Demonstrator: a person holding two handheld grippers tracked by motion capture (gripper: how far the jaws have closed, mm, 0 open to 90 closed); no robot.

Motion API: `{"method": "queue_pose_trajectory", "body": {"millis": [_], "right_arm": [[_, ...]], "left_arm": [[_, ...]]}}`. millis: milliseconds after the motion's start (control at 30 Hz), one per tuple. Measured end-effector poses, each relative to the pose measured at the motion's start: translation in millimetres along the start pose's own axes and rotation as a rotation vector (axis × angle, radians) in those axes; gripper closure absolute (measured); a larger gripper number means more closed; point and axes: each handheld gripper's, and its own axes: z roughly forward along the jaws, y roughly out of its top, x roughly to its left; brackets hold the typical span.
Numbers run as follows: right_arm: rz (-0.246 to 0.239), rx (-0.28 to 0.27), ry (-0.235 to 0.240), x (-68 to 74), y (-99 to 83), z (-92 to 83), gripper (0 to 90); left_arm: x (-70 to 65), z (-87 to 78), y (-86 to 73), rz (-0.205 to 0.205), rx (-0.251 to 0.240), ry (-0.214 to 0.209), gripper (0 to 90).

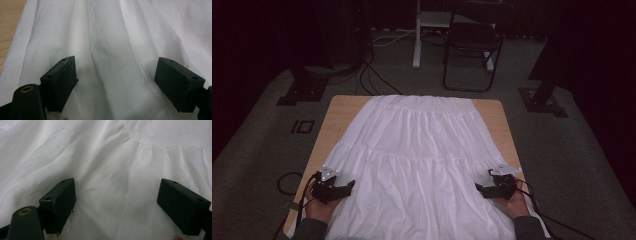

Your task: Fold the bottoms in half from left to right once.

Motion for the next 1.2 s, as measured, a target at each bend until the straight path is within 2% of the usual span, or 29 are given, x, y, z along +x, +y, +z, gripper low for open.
{"method": "queue_pose_trajectory", "body": {"millis": [133,233,267,333,400,467,533,567,600,633,667,700,767,933,1067,1100,1200], "right_arm": [[0.000,0.001,0.000,-0.1,0.1,0.0,14.6],[-0.001,0.001,0.000,0.0,0.1,0.1,14.6],[-0.001,0.001,0.000,0.0,0.1,0.1,14.6],[-0.001,0.001,0.000,-0.1,0.2,0.1,14.6],[-0.001,0.001,0.000,0.0,0.2,0.1,14.4],[-0.009,0.003,0.007,0.4,0.3,0.6,12.4],[-0.010,0.004,0.007,0.4,0.3,0.6,12.4],[-0.010,0.004,0.008,0.3,0.3,0.6,12.5],[-0.009,0.003,0.007,0.3,0.3,0.6,12.8],[-0.006,0.003,0.006,0.4,0.3,0.5,13.1],[-0.003,0.002,0.004,0.3,0.2,0.4,13.6],[-0.003,0.002,0.004,0.3,0.2,0.4,13.6],[-0.001,0.002,0.003,0.1,0.2,0.3,13.8],[-0.001,0.002,0.003,0.1,0.1,0.3,13.8],[-0.002,0.002,0.003,0.0,0.1,0.2,13.8],[-0.001,0.001,0.003,0.1,0.1,0.3,13.8],[-0.002,0.002,0.003,0.0,0.1,0.2,13.8]], "left_arm": [[-0.1,-0.1,-0.1,-0.001,-0.001,0.003,18.4],[-0.3,-1.4,-0.5,0.001,-0.006,0.005,22.6],[-0.7,-2.3,-0.6,0.004,-0.010,0.001,24.4],[-1.2,-4.0,-0.5,0.005,-0.014,-0.012,38.5],[-2.5,-10.4,1.6,0.003,-0.039,-0.032,39.0],[-1.8,-14.6,3.0,0.001,-0.048,-0.029,36.9],[2.6,-26.2,6.5,-0.012,-0.069,-0.003,35.6],[9.8,-34.3,7.7,-0.036,-0.080,0.001,30.0],[15.2,-37.8,7.5,-0.051,-0.071,0.005,27.1],[15.2,-37.8,7.5,-0.051,-0.071,0.005,26.5],[25.3,-41.8,4.2,-0.071,-0.058,0.050,23.8],[25.3,-41.8,4.2,-0.071,-0.058,0.050,19.7],[37.8,-39.9,-3.0,-0.105,-0.011,0.070,18.3],[44.7,-30.3,-14.1,-0.106,0.046,0.113,13.7],[44.9,-24.3,-15.3,-0.098,0.070,0.115,12.0],[45.0,-22.5,-16.3,-0.106,0.073,0.102,10.6],[43.4,-22.7,-17.9,-0.103,0.062,0.091,10.3]]}}
